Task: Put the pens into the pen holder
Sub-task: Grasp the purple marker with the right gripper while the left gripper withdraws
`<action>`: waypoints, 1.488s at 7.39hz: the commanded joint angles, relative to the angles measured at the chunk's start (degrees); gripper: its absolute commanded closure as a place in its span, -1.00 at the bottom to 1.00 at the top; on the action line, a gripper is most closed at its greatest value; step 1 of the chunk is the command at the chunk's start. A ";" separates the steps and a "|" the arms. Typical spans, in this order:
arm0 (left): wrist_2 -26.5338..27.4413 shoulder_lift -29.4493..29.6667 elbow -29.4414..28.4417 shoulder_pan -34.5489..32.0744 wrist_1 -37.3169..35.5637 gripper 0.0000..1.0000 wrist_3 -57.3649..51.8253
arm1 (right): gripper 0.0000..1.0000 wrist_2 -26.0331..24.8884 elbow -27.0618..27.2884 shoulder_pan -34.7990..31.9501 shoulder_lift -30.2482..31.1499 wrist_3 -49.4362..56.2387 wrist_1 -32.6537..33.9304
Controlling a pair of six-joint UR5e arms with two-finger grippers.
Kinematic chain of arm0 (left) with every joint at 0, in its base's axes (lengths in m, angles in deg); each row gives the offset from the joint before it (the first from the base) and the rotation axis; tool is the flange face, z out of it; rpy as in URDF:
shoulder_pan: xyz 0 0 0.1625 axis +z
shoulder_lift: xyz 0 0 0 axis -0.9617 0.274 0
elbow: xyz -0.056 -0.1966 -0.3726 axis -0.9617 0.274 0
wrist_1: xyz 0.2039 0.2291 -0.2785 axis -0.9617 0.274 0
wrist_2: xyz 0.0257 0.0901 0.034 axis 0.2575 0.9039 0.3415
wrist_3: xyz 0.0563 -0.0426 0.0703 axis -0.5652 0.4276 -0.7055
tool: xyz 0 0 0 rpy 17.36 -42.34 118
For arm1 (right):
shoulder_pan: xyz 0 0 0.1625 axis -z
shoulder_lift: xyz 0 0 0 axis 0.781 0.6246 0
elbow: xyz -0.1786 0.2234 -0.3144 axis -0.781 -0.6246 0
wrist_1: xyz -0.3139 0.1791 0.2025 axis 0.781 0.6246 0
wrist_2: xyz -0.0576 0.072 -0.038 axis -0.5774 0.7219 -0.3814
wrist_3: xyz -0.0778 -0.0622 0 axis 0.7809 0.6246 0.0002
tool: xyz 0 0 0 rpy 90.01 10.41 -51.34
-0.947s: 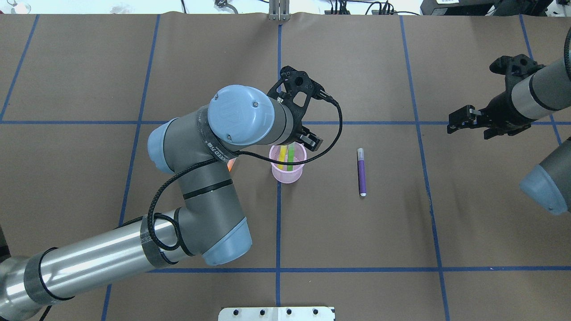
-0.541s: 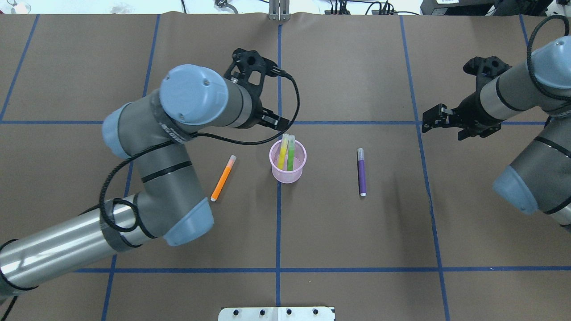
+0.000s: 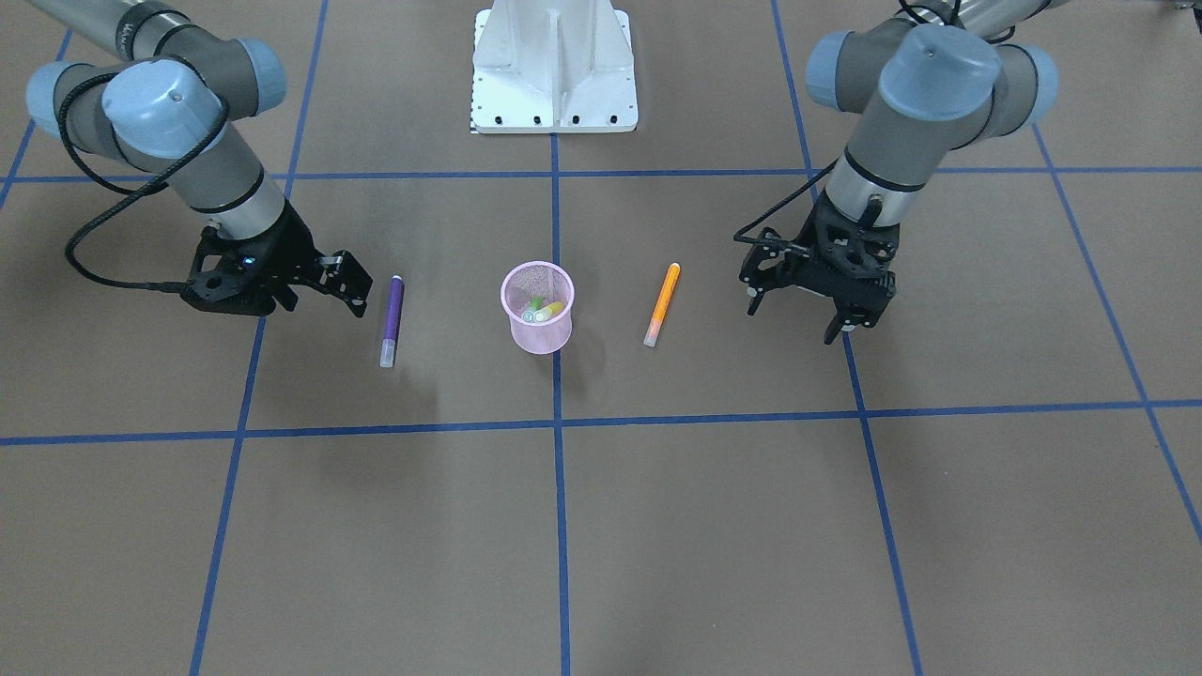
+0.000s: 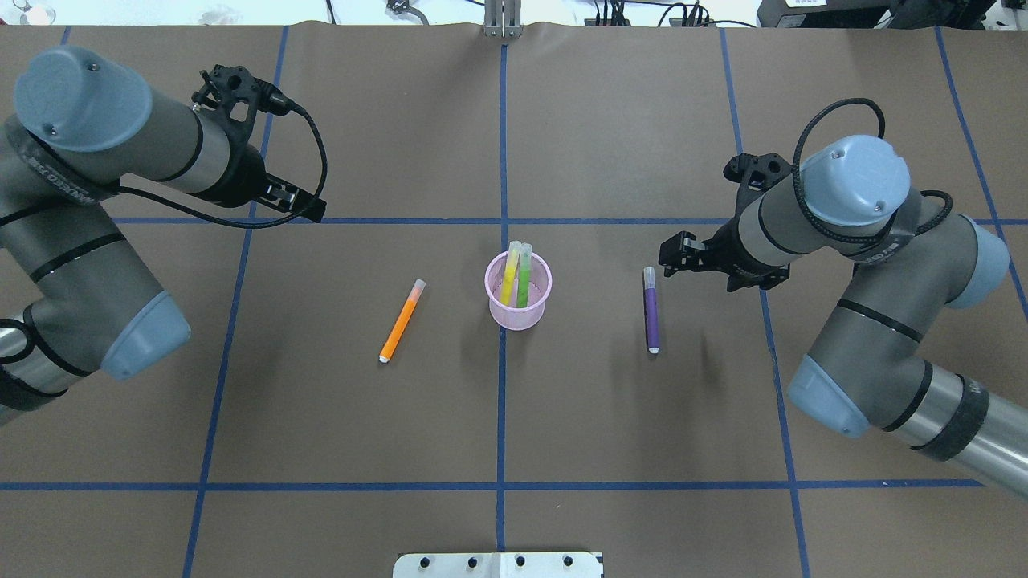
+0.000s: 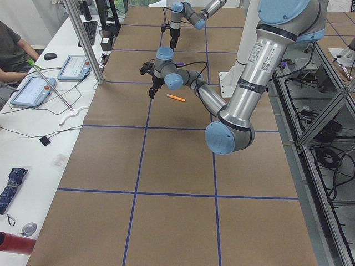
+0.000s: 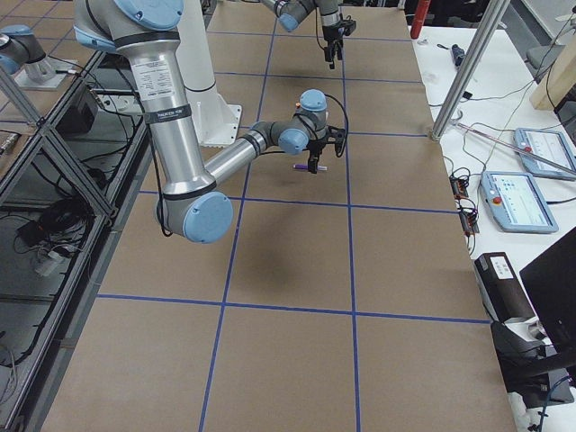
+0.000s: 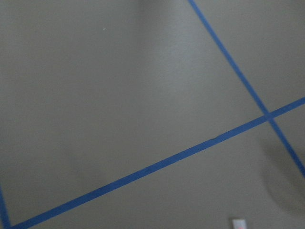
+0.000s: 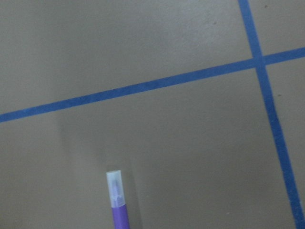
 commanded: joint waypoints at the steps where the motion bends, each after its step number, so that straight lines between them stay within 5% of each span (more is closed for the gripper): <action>1: -0.72 -1.07 -0.11 -0.66 0.07 -0.90 -0.85 | -0.67 1.68 -3.88 3.10 -3.30 1.34 0.89; 4: -0.28 -1.25 -0.03 -0.66 -0.11 -0.91 -0.85 | -0.47 13.43 -13.11 -2.41 -9.20 13.01 7.02; 11: -0.19 -2.83 0.76 -0.66 -0.02 -0.92 -0.85 | -0.22 13.82 -16.57 -0.32 -12.03 17.35 8.71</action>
